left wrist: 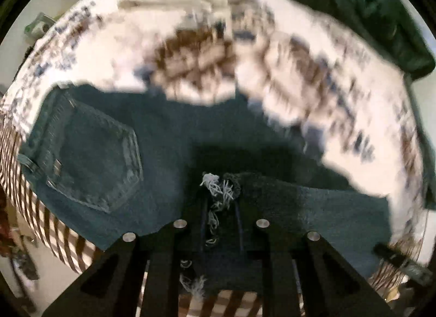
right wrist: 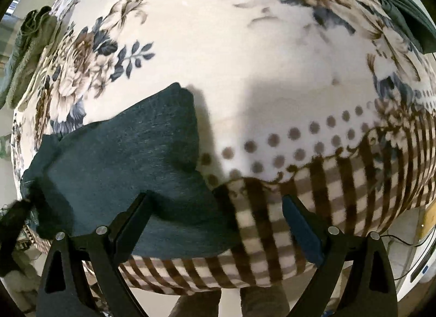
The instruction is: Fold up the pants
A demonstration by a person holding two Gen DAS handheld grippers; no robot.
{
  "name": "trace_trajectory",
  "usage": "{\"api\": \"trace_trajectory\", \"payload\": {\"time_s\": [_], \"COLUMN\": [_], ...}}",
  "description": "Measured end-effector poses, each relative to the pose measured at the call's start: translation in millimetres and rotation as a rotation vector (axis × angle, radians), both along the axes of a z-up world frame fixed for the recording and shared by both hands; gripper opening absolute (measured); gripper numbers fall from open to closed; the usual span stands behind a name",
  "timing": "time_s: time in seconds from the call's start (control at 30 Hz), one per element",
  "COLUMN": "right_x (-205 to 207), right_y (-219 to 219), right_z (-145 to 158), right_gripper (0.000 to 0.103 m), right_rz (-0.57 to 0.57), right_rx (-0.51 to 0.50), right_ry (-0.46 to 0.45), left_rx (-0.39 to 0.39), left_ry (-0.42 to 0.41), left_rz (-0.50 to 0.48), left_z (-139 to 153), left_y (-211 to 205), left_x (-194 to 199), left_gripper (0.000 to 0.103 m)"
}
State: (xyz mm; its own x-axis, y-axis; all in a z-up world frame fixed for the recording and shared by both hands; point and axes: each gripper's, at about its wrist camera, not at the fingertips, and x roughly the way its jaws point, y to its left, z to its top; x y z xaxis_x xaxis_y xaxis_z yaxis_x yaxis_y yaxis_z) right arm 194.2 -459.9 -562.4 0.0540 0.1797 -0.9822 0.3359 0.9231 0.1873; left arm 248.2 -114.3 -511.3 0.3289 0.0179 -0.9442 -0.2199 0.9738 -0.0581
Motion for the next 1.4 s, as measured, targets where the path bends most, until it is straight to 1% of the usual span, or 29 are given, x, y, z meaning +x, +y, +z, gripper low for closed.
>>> {"api": "trace_trajectory", "payload": {"time_s": [0.03, 0.1, 0.13, 0.17, 0.27, 0.3, 0.33, 0.37, 0.4, 0.43, 0.47, 0.5, 0.53, 0.6, 0.67, 0.73, 0.8, 0.83, 0.87, 0.9, 0.93, 1.0, 1.07, 1.1, 1.17, 1.23, 1.27, 1.33, 1.4], "right_x": [1, 4, 6, 9, 18, 19, 21, 22, 22, 22, 23, 23, 24, 27, 31, 35, 36, 37, 36, 36, 36, 34, 32, 31, 31, 30, 29, 33, 37], "right_y": [-1, 1, 3, 6, 15, 17, 19, 22, 26, 30, 35, 40, 45, 59, 72, 86, 96, 99, 100, 100, 100, 97, 95, 93, 92, 96, 97, 103, 114], "right_z": [1, 3, 2, -1, -12, -13, -11, -6, 0, 7, 12, 19, 24, 31, 32, 27, 23, 23, 24, 25, 28, 31, 34, 38, 48, 64, 72, 81, 76], "right_gripper": [0.098, 0.098, 0.098, 0.098, 0.098, 0.098, 0.098, 0.098, 0.098, 0.098, 0.098, 0.098, 0.098, 0.098, 0.098, 0.098, 0.098, 0.098, 0.098, 0.098, 0.098, 0.098, 0.098, 0.098, 0.098, 0.098, 0.098, 0.098, 0.098], "right_rz": [0.006, 0.017, 0.029, 0.036, 0.052, 0.055, 0.061, 0.078, 0.102, 0.124, 0.137, 0.146, 0.155, 0.172, 0.186, 0.199, 0.216, 0.228, 0.232, 0.235, 0.235, 0.226, 0.206, 0.197, 0.186, 0.183, 0.183, 0.192, 0.215], "right_rx": [0.008, 0.016, 0.008, 0.006, 0.006, 0.004, -0.002, -0.028, -0.069, -0.104, -0.123, -0.134, -0.137, -0.120, -0.093, -0.066, -0.090, -0.108, -0.109, -0.105, -0.098, -0.087, -0.075, -0.071, -0.076, -0.108, -0.112, -0.121, -0.111], "right_ry": [-0.008, -0.015, -0.009, -0.005, 0.024, 0.030, 0.027, 0.018, 0.006, -0.012, -0.028, -0.042, -0.053, -0.064, -0.062, -0.045, -0.022, -0.017, -0.016, -0.014, -0.015, -0.015, -0.006, -0.009, -0.036, -0.089, -0.112, -0.144, -0.128], "left_rx": [-0.003, -0.016, -0.036, -0.035, -0.074, -0.111, -0.150, -0.176, -0.210, -0.218, -0.231, -0.257, -0.264, -0.271, -0.248, -0.216, -0.141, -0.048, -0.017, 0.015, 0.028, 0.026, 0.014, 0.001, -0.046, -0.094, -0.104, -0.087, -0.078], "left_ry": [-0.031, -0.051, -0.036, -0.021, 0.056, 0.090, 0.112, 0.106, 0.069, 0.043, 0.014, -0.031, -0.052, -0.065, -0.027, 0.028, 0.120, 0.194, 0.210, 0.212, 0.211, 0.225, 0.219, 0.195, 0.150, 0.131, 0.132, 0.217, 0.266], "left_rz": [-0.001, 0.001, -0.004, -0.005, 0.011, 0.028, 0.073, 0.118, 0.176, 0.209, 0.238, 0.277, 0.296, 0.294, 0.277, 0.271, 0.226, 0.174, 0.134, 0.059, 0.031, 0.010, 0.034, 0.070, 0.095, 0.112, 0.106, 0.065, 0.039], "left_z": [9, 13, 8, 1, -38, -49, -54, -52, -42, -33, -23, -11, -4, 0, -10, -28, -47, -60, -64, -66, -64, -55, -44, -34, -20, -17, -21, -50, -73], "left_y": [3, 6, 9, 10, 17, 24, 33, 41, 52, 57, 63, 68, 70, 66, 59, 53, 45, 38, 34, 31, 30, 34, 41, 45, 48, 45, 42, 33, 29], "left_x": [2, 4, 8, 13, 18, 18, 16, 12, 5, -2, -9, -18, -24, -28, -24, -18, -16, -19, -23, -32, -38, -49, -53, -52, -46, -33, -26, -10, -5], "left_gripper": [0.014, 0.014, 0.014, 0.014, 0.020, 0.020, 0.020, 0.020, 0.026, 0.040, 0.047, 0.060, 0.066, 0.066, 0.066, 0.066, 0.066, 0.066, 0.066, 0.066, 0.066, 0.066, 0.066, 0.066, 0.066, 0.066, 0.066, 0.066, 0.066]}}
